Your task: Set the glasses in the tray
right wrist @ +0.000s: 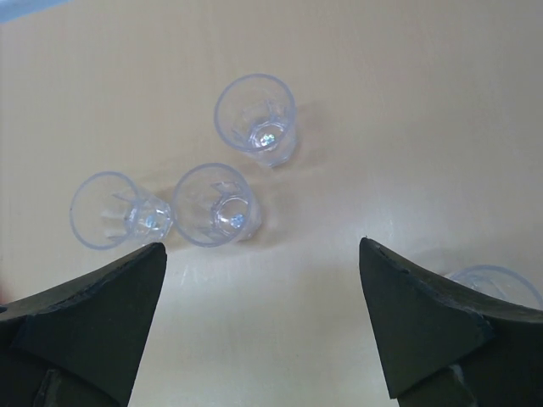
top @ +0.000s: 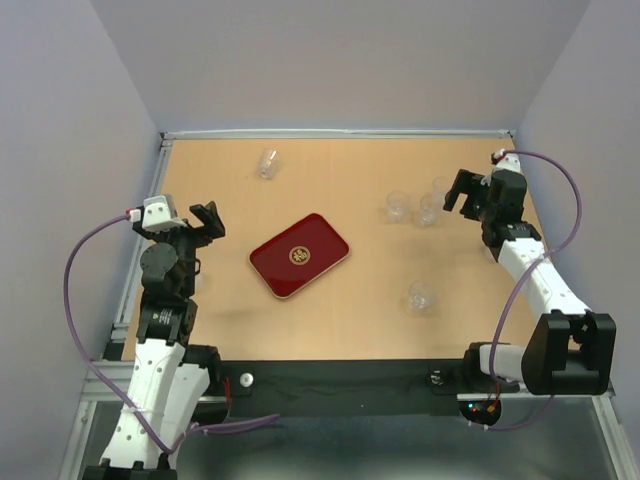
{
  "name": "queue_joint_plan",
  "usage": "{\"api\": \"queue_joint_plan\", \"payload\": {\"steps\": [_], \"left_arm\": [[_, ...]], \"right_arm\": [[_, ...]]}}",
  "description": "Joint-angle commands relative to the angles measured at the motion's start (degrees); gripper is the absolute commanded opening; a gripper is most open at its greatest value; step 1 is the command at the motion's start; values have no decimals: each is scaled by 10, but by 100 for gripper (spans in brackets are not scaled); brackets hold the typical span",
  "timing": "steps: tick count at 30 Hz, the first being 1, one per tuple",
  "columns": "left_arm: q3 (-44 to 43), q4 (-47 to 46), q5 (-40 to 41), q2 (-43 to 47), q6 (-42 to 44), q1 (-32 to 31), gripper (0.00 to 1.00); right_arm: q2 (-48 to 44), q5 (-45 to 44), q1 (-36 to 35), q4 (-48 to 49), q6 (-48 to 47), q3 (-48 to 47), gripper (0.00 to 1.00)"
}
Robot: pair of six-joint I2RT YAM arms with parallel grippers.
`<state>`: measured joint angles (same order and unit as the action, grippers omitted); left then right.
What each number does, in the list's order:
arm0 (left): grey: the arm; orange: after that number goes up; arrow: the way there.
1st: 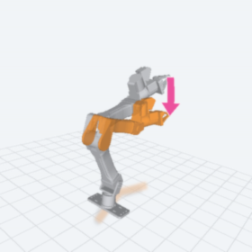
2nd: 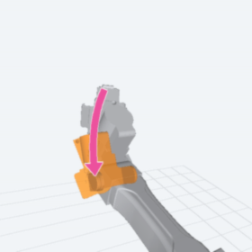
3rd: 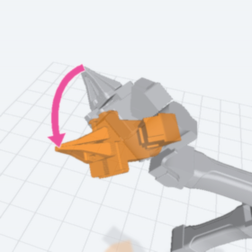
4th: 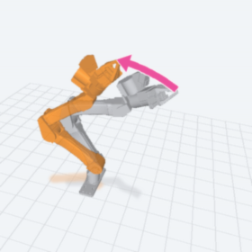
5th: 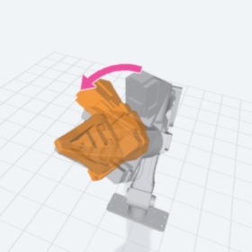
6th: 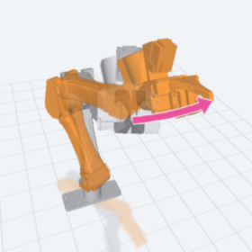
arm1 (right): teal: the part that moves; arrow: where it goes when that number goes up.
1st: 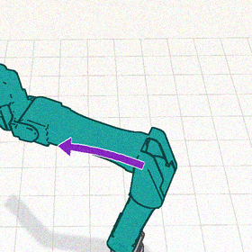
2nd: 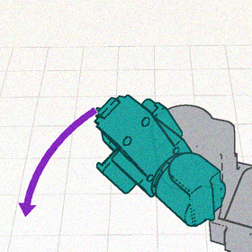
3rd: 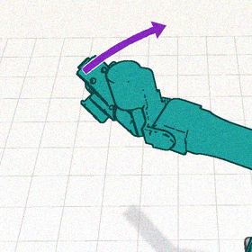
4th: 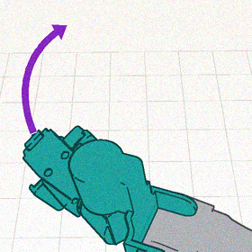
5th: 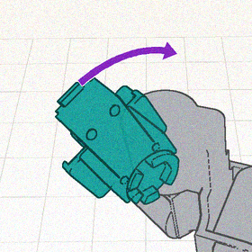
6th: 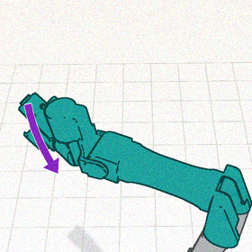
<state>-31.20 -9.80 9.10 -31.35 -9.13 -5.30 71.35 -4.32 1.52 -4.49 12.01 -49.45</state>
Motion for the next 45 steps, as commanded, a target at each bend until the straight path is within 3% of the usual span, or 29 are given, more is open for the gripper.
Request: {"api": "queue_joint_plan", "payload": {"steps": [1,3,7,13,24,34,37,45], "left_arm": [[-17,-26,7,0,-13,-2,99],[-25,-8,15,-4,-59,-2,99],[-40,33,0,-6,-124,-2,99],[-84,146,-15,-32,-186,-2,99],[-113,309,41,-69,-286,-2,98],[-127,369,30,-128,-349,-2,89],[-129,382,39,-156,-360,-2,81],[-130,400,129,-223,-382,-1,80]], "right_arm": [[-17,74,2,9,-9,-35,100],[-17,186,2,14,-54,-21,100],[-25,287,2,13,-144,12,100],[-46,338,2,-46,-247,27,100],[-81,343,2,-54,-260,23,100],[-90,340,2,-53,-265,27,100],[-88,331,2,-54,-269,28,100],[-90,322,2,-53,-276,28,100]]}}
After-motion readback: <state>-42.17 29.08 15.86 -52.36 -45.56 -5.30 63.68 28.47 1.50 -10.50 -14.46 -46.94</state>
